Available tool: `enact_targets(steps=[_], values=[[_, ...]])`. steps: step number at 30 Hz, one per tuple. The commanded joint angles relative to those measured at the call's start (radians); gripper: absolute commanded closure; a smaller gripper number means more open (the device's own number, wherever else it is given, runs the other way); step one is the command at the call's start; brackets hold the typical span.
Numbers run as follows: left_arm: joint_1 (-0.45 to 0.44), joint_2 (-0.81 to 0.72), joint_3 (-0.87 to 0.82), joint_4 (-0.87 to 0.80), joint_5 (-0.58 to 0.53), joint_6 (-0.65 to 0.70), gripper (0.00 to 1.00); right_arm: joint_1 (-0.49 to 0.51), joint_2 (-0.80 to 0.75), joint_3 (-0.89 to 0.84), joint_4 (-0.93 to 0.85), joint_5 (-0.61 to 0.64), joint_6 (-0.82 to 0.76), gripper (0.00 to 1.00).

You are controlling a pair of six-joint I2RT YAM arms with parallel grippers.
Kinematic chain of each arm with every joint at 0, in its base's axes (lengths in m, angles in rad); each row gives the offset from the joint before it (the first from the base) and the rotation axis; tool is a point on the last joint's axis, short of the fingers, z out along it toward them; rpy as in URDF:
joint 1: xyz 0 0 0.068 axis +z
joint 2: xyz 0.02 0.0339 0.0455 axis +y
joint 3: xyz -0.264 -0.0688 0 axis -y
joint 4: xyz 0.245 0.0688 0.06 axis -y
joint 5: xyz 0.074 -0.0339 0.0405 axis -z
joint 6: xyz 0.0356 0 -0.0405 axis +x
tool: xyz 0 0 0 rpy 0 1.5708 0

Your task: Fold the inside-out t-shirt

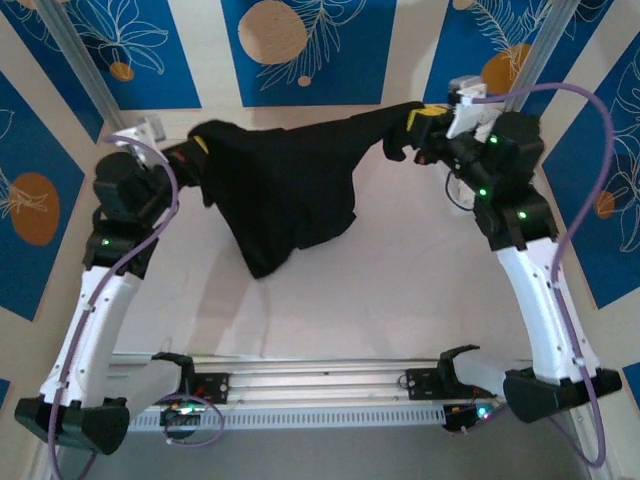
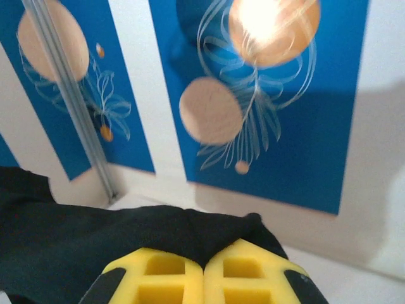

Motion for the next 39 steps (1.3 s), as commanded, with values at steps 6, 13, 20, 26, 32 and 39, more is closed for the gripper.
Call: enact_targets(steps=[6, 13, 20, 26, 32, 39], values=[[-0.003, -0.041, 0.223, -0.071, -0.026, 0.098, 1.00, -0.069, -0.122, 0.108, -0.050, 0.002, -0.017, 1.00], [-0.006, -0.086, 0.373, -0.138, -0.028, 0.143, 1.00, -0.072, -0.213, 0.194, -0.107, 0.012, -0.022, 1.00], [-0.006, -0.099, 0.445, -0.193, -0.024, 0.148, 1.00, -0.071, -0.252, 0.240, -0.156, 0.007, -0.013, 1.00], [-0.006, 0.042, 0.446, -0.249, -0.135, 0.194, 1.00, -0.072, -0.174, 0.188, -0.136, 0.020, -0.019, 1.00], [-0.006, 0.344, 0.448, -0.187, -0.170, 0.214, 1.00, -0.101, 0.052, 0.096, -0.022, 0.071, -0.023, 1.00], [-0.029, 0.786, 0.600, -0.191, -0.109, 0.175, 0.70, -0.148, 0.583, 0.241, -0.048, 0.162, -0.022, 0.86]])
